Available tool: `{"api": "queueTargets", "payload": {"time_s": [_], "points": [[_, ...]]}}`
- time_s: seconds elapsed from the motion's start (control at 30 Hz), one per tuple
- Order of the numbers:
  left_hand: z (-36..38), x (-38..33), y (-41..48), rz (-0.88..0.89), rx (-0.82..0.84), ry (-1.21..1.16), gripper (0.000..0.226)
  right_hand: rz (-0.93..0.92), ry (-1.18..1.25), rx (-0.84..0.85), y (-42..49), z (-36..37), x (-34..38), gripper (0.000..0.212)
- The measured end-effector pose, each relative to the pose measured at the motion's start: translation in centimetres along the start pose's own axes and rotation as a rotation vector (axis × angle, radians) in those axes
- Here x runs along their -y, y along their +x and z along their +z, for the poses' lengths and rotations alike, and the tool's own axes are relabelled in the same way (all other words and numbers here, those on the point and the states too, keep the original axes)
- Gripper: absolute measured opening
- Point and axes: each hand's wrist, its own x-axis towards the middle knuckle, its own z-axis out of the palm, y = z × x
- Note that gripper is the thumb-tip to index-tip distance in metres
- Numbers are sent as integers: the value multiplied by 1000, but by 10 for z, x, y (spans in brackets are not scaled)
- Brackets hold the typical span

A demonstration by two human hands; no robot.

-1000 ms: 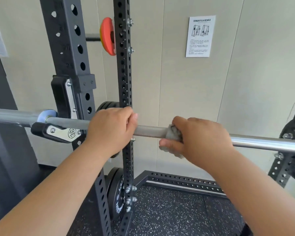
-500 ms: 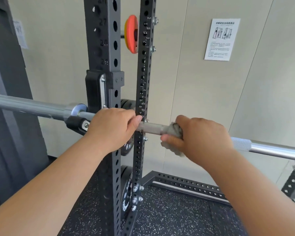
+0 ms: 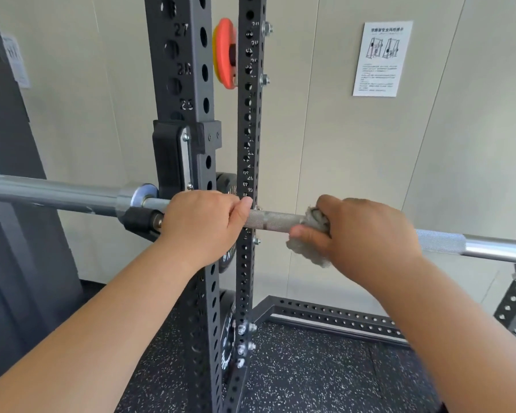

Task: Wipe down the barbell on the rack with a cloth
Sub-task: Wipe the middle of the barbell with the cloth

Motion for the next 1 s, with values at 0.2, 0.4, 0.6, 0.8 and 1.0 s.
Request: {"api": "queueTargets", "payload": {"time_s": [0.2, 0.4, 0.6, 0.8, 1.0], "points": [[8, -4, 3, -57, -82, 60, 60, -69, -64, -173, 10, 26, 35, 74], [12, -1, 2, -53, -128, 58, 60, -42, 44, -3, -3, 6, -1, 53], [16, -1, 1, -59, -206, 48, 51, 45, -47, 124, 11, -6, 18, 63], [14, 0, -1, -49, -192, 10, 48, -161, -67, -125, 18, 25, 58, 59], [15, 0, -3, -69, -177, 6, 53, -26, -43, -97, 8, 13, 32, 57]]}}
